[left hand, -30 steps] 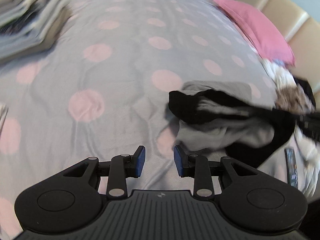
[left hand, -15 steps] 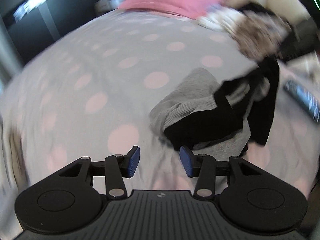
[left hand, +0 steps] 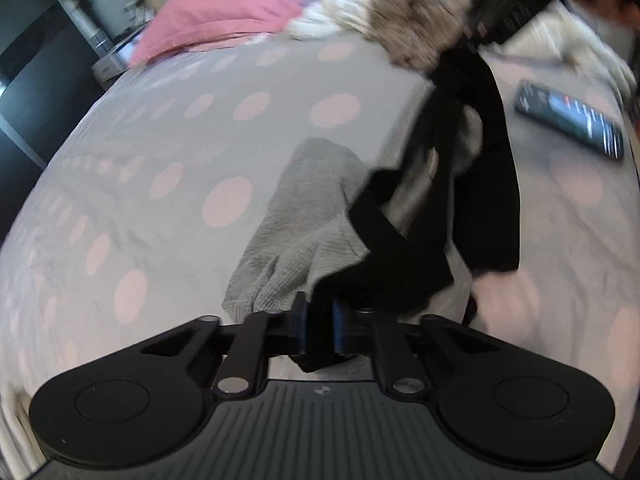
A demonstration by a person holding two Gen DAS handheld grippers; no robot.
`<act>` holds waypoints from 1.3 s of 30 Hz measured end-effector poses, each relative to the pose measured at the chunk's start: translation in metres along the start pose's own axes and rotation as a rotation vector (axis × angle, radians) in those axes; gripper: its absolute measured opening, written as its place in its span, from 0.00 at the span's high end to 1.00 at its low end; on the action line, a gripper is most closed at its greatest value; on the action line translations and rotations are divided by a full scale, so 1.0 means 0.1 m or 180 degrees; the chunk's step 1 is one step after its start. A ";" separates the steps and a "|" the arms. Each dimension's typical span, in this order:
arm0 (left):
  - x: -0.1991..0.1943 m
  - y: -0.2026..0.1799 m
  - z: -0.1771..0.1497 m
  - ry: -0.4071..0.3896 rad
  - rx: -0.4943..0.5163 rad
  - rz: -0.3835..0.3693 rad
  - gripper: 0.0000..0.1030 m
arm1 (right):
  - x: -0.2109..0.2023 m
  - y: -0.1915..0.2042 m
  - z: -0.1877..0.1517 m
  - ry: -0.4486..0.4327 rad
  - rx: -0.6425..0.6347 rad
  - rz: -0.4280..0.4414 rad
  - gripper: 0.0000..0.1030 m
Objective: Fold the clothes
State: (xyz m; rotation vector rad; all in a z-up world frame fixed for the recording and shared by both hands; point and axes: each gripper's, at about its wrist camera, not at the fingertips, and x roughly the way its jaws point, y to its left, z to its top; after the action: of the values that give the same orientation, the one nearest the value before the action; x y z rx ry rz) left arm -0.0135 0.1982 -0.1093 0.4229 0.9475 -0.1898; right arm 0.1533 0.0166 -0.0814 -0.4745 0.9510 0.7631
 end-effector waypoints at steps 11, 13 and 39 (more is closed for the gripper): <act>-1.27 0.88 -0.08 -0.0507 -0.1657 0.0283 0.99 | -0.60 0.34 0.12 -0.0807 -0.0071 0.0145 0.97; -1.55 0.93 -0.04 -0.0637 -0.1685 0.0384 0.99 | -0.88 0.44 0.19 -0.1088 -0.0116 0.0077 0.97; -3.92 0.92 0.06 -0.2121 -0.1949 0.0477 0.99 | -3.45 0.90 0.32 -0.2953 -0.0233 0.0181 0.96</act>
State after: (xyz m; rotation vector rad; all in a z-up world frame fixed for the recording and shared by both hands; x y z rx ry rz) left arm -0.2028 0.2681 0.2388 -0.1422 0.2806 0.1005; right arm -0.0208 -0.0303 0.2282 -0.1128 0.0699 0.9412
